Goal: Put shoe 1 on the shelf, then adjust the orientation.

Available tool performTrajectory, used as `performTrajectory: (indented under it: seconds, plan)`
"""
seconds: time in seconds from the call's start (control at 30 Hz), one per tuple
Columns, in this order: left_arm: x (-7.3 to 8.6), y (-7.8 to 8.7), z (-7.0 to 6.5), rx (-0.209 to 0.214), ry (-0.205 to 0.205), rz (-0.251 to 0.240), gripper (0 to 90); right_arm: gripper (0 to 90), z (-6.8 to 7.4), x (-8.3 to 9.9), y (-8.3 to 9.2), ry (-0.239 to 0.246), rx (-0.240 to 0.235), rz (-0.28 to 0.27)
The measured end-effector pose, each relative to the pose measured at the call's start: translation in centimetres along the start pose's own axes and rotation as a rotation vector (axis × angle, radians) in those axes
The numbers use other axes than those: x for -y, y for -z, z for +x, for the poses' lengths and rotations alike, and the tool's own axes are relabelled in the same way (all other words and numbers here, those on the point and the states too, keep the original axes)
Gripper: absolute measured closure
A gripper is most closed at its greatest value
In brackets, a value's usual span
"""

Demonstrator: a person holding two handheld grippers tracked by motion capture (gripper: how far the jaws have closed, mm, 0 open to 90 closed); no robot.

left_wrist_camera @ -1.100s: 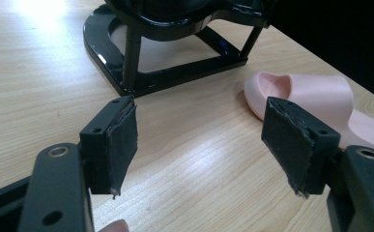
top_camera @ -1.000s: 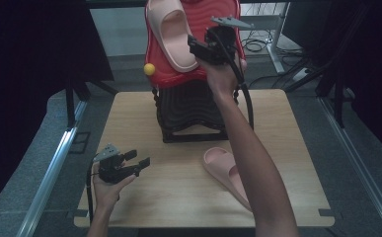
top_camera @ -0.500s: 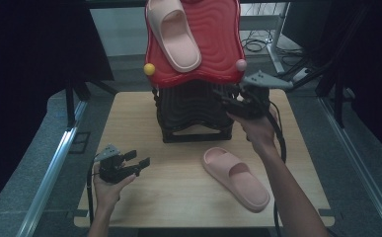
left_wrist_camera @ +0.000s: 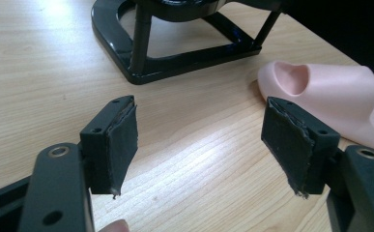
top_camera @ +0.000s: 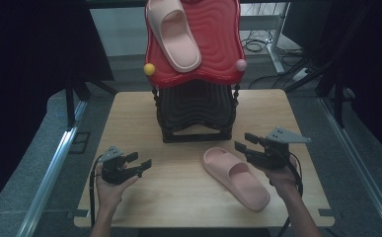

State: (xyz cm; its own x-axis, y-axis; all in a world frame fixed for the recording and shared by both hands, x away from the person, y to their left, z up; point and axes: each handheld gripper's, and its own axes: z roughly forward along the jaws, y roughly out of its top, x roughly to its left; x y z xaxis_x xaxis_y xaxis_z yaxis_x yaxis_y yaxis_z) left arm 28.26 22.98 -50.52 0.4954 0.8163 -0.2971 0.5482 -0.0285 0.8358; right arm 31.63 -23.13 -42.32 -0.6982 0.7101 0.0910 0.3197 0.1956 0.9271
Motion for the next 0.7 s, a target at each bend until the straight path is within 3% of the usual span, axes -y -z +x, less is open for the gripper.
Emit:
performTrajectory:
  seconds: [0.23,0.3,0.4,0.57,0.7]
  plan:
    - [0.3,0.3,0.1,-0.017,0.007,0.002,29.0,47.3,-2.3,5.2,1.0,-0.032,0.018,0.07]
    - [0.3,0.4,0.1,-0.018,0.011,-0.002,29.0,48.4,-2.9,6.2,1.2,-0.048,0.024,0.083]
    - [0.3,0.4,-0.1,-0.018,0.007,-0.003,28.9,49.9,-3.4,6.7,1.5,-0.031,0.043,0.11]
    - [0.3,0.2,-0.6,-0.006,-0.003,0.002,28.9,61.8,-4.0,7.5,2.5,-0.014,0.06,0.134]
    - [0.4,-0.2,-0.8,0.001,-0.009,0.014,28.9,75.7,-5.0,9.1,3.3,-0.022,0.084,0.183]
